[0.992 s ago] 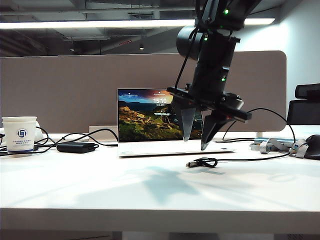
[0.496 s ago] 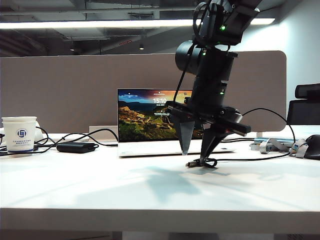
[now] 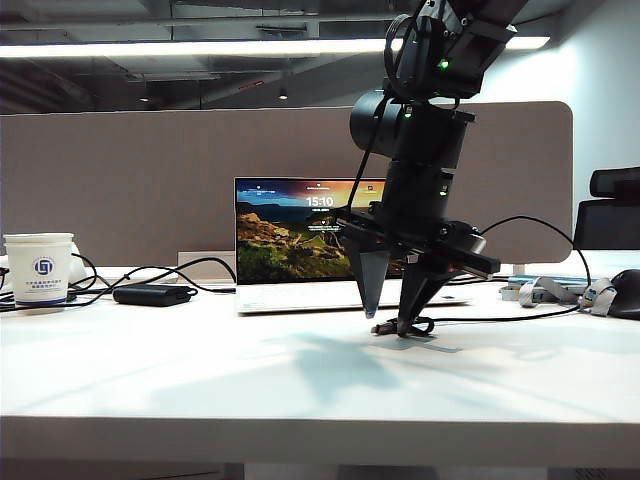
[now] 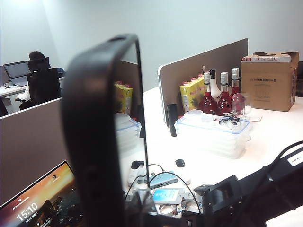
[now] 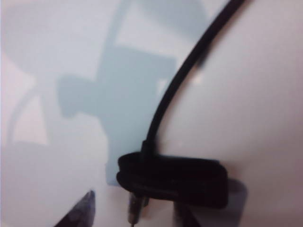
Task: Pick up the black phone, pick up the charger plug, insert the charger plug into the phone's charging port, and finally place the connected phone back on the desk.
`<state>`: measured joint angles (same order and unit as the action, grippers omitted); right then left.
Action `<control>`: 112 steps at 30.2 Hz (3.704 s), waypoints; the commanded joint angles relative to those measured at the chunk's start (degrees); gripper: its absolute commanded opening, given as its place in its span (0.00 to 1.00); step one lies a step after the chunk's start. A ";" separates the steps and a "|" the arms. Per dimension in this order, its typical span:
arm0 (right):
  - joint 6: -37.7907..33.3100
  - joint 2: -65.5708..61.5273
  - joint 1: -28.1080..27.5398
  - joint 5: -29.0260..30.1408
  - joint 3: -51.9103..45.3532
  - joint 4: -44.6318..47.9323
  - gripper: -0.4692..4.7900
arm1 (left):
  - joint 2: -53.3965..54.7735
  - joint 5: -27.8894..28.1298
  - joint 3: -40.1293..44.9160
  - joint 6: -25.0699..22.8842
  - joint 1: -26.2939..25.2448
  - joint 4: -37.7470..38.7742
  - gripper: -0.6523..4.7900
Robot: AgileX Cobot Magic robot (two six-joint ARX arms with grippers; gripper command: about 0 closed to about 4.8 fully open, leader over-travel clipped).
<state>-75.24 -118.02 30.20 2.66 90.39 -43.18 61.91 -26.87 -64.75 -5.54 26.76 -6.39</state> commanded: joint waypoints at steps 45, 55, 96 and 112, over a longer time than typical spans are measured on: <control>3.69 0.61 -0.55 0.31 0.11 -1.53 0.07 | -0.39 0.11 -0.37 -0.02 0.11 -2.25 0.11; 15.89 6.71 -5.60 10.64 0.11 1.38 0.08 | -0.72 0.11 -0.37 -0.02 0.11 -1.55 0.11; 22.16 18.05 -20.70 60.48 0.11 82.03 0.08 | 1.25 -10.01 -0.37 0.24 0.11 7.61 0.11; 18.01 21.73 -21.00 61.35 0.11 94.47 0.08 | 7.58 -23.82 -0.37 3.02 0.09 4.70 0.11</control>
<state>-57.14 -97.25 8.97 63.75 90.30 50.26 69.21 -47.77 -64.77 -2.85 26.83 0.99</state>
